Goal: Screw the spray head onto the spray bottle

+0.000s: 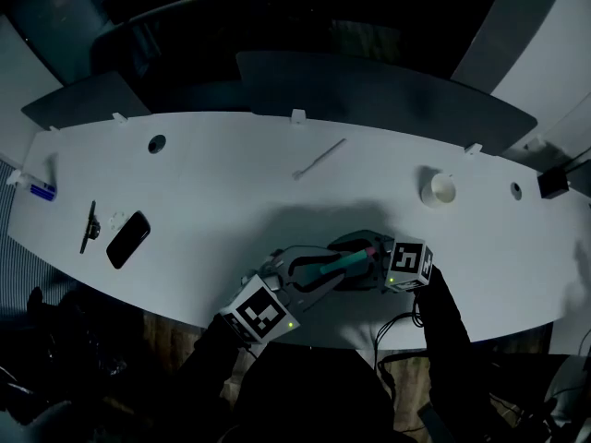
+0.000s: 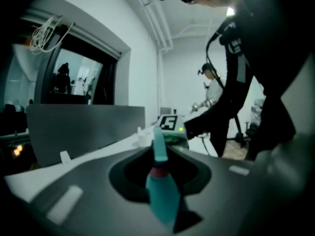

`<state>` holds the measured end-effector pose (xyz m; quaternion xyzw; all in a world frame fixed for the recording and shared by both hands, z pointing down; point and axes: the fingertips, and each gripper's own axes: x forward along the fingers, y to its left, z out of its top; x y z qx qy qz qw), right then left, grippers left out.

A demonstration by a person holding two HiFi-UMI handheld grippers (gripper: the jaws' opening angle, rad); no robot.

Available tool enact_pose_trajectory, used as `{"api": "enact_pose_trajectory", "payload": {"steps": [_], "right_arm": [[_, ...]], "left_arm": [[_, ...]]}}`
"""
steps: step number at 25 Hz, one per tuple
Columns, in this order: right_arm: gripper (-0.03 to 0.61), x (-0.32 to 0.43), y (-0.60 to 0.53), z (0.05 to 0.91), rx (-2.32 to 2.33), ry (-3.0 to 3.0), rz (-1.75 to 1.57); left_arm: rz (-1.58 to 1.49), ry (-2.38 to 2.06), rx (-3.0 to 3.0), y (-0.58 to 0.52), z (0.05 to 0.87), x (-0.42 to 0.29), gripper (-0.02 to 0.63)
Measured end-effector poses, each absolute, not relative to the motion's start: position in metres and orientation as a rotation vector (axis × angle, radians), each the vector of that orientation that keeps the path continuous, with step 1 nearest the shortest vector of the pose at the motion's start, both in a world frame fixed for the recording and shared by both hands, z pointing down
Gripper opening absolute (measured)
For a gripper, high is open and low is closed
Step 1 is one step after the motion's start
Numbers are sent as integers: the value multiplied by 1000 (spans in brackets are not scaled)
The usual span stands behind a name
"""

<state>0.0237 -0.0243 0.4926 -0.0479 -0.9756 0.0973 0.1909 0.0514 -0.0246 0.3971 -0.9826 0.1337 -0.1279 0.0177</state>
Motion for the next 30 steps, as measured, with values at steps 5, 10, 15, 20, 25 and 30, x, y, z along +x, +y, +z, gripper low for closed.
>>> {"api": "enact_pose_trajectory", "payload": {"steps": [5, 10, 15, 20, 25, 30], "right_arm": [[311, 43, -29, 461, 545, -2886, 259], [310, 36, -22, 467, 1051, -2741, 134], [302, 21, -29, 465, 884, -2882, 254], [302, 15, -12, 469, 93, -2891, 237], [302, 15, -12, 476, -118, -2779, 182], [304, 17, -13, 472, 178, -2845, 225]], "left_arm": [[-318, 518, -3058, -26, 396, 49, 95], [-296, 602, -3052, -28, 395, 48, 95], [-269, 580, -3072, -27, 394, 47, 95], [-429, 286, -3088, -12, 400, 46, 95], [-387, 302, -3078, -13, 397, 48, 98], [-227, 498, -3006, -20, 388, 45, 209]]}}
